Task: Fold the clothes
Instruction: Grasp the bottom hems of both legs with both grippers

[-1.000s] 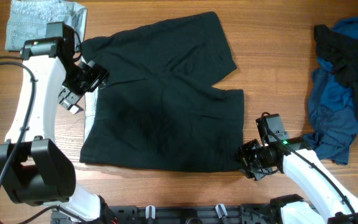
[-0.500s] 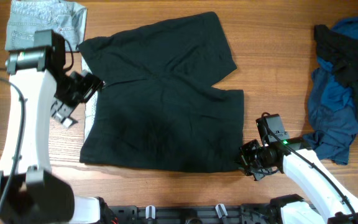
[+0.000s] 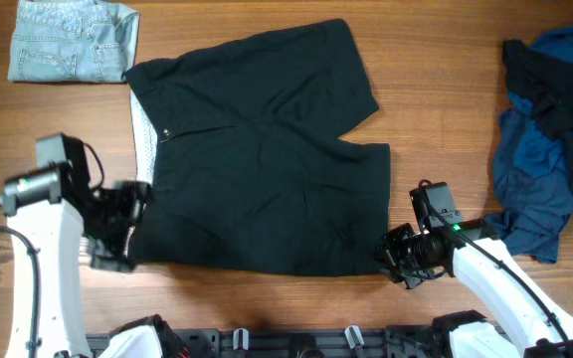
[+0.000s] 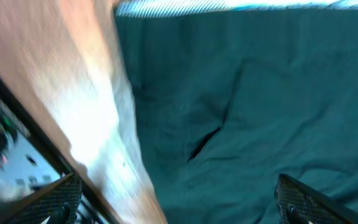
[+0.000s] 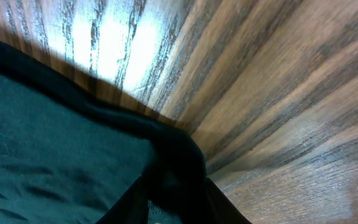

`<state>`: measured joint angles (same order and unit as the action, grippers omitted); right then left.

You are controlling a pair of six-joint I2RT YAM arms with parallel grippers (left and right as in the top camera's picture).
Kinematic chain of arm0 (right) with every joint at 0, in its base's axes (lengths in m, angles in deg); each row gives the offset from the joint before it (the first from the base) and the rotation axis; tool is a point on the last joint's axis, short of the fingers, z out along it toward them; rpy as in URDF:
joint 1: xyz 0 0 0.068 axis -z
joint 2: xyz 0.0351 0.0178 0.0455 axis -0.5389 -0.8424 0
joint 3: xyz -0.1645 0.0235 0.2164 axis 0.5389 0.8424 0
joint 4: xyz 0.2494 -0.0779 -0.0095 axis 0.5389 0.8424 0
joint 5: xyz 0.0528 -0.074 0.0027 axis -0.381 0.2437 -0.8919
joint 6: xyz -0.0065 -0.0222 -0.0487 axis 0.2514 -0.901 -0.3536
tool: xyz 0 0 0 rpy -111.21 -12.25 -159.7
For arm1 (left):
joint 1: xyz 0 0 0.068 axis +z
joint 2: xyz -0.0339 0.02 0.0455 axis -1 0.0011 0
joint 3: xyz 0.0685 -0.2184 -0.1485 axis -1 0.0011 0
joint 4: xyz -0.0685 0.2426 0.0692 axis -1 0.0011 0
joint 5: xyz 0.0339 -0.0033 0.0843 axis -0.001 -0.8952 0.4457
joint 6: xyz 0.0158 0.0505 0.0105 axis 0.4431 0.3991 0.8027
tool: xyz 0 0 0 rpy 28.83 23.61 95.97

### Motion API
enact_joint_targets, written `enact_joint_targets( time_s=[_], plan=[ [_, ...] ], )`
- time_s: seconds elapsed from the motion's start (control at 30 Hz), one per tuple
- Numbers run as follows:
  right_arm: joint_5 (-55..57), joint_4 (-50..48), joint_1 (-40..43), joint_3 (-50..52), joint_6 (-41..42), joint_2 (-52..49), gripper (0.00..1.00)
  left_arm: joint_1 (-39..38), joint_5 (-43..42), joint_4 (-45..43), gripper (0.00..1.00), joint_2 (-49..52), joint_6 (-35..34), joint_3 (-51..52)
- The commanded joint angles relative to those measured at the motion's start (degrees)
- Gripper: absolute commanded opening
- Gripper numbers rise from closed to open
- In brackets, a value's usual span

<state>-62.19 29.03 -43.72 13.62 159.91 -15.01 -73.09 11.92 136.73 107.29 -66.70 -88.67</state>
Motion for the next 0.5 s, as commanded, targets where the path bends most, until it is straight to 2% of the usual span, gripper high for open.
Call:
enact_joint_targets(
  time_s=[0.0, 0.47],
  plan=[
    [-1.18, 0.09, -0.28, 0.50, -0.70, 0.15, 0.27, -0.63, -8.63, -2.91, 0.99, -2.62, -5.88, 6.73],
    [-1.60, 0.09, -0.28, 0.50, -0.90, 0.15, 0.28, -0.55, -6.84, -6.12, 1.00, -2.99, -4.42, 15.93]
  ],
)
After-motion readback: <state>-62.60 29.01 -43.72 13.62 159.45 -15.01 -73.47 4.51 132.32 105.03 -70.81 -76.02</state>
